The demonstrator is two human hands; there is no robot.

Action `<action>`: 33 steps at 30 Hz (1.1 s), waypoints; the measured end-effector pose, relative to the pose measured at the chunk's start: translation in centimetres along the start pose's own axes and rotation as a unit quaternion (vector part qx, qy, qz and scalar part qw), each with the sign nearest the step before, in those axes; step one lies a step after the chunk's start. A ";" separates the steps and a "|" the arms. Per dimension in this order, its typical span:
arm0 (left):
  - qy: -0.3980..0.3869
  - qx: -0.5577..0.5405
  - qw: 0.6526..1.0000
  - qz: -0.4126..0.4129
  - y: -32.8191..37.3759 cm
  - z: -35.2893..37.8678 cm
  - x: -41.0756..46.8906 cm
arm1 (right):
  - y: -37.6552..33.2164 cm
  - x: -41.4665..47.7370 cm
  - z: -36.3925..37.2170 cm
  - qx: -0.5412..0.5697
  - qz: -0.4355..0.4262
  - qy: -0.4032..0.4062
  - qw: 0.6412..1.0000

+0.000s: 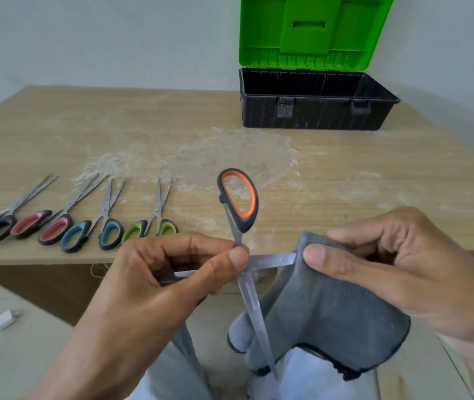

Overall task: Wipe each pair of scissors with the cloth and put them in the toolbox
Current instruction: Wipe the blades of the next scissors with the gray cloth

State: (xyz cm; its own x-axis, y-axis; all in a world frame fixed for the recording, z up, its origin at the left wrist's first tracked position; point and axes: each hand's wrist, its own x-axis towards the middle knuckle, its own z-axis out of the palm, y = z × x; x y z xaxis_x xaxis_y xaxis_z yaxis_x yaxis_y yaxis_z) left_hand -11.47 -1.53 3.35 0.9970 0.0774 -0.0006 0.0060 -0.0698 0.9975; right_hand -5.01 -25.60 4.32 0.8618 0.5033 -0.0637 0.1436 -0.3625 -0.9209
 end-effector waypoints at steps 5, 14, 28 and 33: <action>-0.017 0.062 0.998 0.006 0.5 -0.8 0.0 | -0.2 0.5 -0.5 -0.003 -0.028 -0.057 0.998; -0.072 0.098 0.993 0.008 1.3 -0.2 0.5 | -0.1 1.1 -0.6 -0.047 -0.024 -0.121 0.991; -0.077 0.083 0.994 0.006 1.1 0.0 0.6 | 0.8 1.2 0.4 0.006 -0.046 -0.116 0.992; -0.034 0.087 0.996 0.013 1.1 -0.7 0.5 | 0.8 1.2 -0.7 -0.002 -0.014 -0.096 0.995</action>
State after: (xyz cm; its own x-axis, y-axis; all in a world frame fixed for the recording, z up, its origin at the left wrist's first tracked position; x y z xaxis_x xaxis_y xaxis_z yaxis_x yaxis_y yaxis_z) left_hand -11.00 -0.90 4.52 0.9999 0.0065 0.0137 -0.0118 -0.2424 0.9701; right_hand -3.55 -25.80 3.76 0.7487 0.6537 -0.1099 0.1692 -0.3487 -0.9219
